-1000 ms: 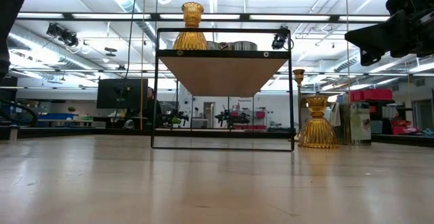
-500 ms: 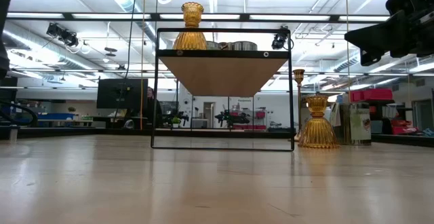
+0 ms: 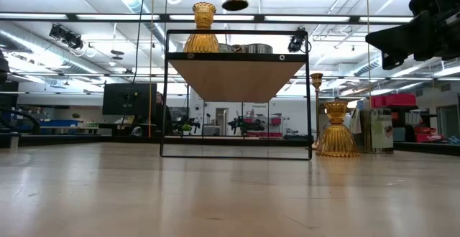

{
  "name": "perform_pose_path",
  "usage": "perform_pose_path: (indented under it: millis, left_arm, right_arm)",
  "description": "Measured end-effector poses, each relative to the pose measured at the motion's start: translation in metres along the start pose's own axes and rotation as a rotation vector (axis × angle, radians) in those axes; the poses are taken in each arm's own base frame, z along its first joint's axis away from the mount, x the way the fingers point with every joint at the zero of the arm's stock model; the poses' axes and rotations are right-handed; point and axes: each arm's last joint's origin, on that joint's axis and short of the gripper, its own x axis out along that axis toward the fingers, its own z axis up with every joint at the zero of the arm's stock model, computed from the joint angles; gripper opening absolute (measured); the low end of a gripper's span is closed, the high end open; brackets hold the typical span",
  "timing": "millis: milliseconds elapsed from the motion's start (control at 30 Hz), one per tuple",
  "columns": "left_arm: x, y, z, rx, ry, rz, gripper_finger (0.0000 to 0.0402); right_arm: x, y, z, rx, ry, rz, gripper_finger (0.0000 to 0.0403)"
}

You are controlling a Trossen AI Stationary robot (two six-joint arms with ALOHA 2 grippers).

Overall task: Pick & Place candle stick holders
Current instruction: Put the bottom gold candle holder aligned with the other candle holder on the shelf

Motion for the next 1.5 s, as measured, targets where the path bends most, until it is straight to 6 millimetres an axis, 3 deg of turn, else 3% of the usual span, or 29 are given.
perform_pose_path:
  millis: [400, 1067, 1500]
  left_arm:
    - [0.001, 0.045, -0.008, -0.007, 0.035, 0.014, 0.0023]
    - [0.009, 0.099, -0.034, 0.000, 0.182, 0.162, 0.0023]
    - [0.020, 0.114, -0.117, -0.105, 0.171, 0.155, 0.0023]
  right_arm:
    - [0.000, 0.000, 0.000, 0.000, 0.000, -0.001, 0.0027]
    - [0.000, 0.000, 0.000, 0.000, 0.000, -0.001, 0.0027]
    - [0.000, 0.000, 0.000, 0.000, 0.000, -0.001, 0.0027]
